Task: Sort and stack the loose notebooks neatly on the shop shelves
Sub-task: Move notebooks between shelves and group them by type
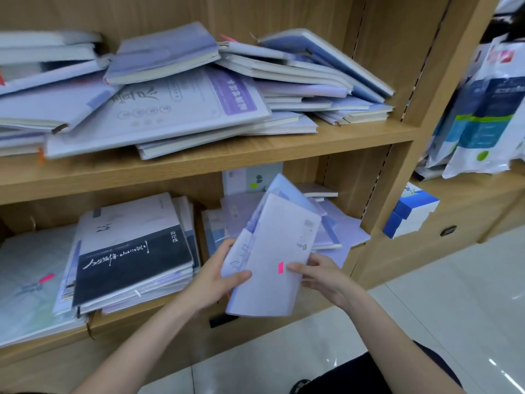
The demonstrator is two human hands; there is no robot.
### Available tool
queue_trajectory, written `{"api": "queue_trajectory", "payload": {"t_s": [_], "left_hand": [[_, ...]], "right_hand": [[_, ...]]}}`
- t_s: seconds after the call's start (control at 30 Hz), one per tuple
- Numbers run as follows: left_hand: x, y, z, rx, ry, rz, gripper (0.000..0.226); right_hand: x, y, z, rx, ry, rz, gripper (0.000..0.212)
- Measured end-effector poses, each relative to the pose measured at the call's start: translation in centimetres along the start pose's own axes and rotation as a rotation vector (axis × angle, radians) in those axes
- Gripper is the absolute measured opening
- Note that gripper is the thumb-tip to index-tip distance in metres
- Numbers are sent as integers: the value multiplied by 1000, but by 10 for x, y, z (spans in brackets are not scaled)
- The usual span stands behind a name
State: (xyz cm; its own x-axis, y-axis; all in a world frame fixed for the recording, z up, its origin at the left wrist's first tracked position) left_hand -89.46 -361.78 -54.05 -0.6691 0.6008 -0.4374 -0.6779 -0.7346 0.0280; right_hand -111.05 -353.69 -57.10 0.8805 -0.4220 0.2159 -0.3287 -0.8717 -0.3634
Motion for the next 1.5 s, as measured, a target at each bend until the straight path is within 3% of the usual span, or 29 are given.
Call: {"api": "queue_trajectory", "payload": {"t_s": [0.07, 0.2, 0.33, 0.4, 0.47, 0.6, 0.67, 0.8, 0.93, 1.03, 1.13, 1.27, 1.33, 1.4, 1.5], "left_hand": [[-6, -7, 10, 40, 19, -12, 46], [-21, -20, 45, 188, 182, -31, 24], [-34, -26, 83, 291, 145, 1, 22], [-38, -22, 104, 305, 94, 78, 23], [-41, -18, 125, 260, -31, 132, 12], [-58, -19, 167, 129, -319, 178, 14], [-67, -23, 185, 102, -440, 151, 16], [-86, -31, 199, 65, -748, 108, 32], [-108, -39, 195, 76, -855, 75, 58], [-124, -40, 199, 128, -856, 24, 82], [-146, -39, 213, 177, -808, 35, 62], [-186, -32, 241, 181, -774, 121, 34], [-206, -24, 253, 184, -771, 182, 3], [-229, -9, 256, 193, -751, 323, 22], [-259, 13, 248, 180, -503, 681, 12]], "right_hand": [[-4, -8, -9, -23, 68, 5, 29], [-19, -39, -44, -189, -68, 67, 21], [-38, -84, -100, -480, 38, 71, 41], [-36, -105, -134, -667, 50, 97, 40], [-26, -126, -174, -924, 0, 167, 12], [6, -174, -246, -1506, -139, 186, 14], [28, -189, -260, -1652, -346, 111, 15], [44, -172, -234, -1606, -892, -14, 31], [41, -168, -226, -1566, -955, -67, 48], [64, -158, -230, -1539, -1210, -72, 48], [91, -137, -237, -1634, -1275, -37, 46], [134, -125, -273, -2058, -1098, 196, 25], [156, -120, -294, -2171, -1135, 286, 22], [178, -105, -314, -2157, -1230, 347, 23], [209, -62, -334, -1975, -1438, 427, 32]]}}
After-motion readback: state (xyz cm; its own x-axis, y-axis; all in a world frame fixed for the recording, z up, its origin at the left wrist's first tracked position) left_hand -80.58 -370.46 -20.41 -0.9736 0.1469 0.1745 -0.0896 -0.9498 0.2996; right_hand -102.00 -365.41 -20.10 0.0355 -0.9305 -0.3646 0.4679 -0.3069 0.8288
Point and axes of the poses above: each hand's wrist, its own y-axis towards the middle knuckle, its own x-axis out of the palm, z = x × y, the point moved 1 cm from there along y, towards the middle knuckle, and after that the axes turned 11 degrees about y, right-handed, at the moved point
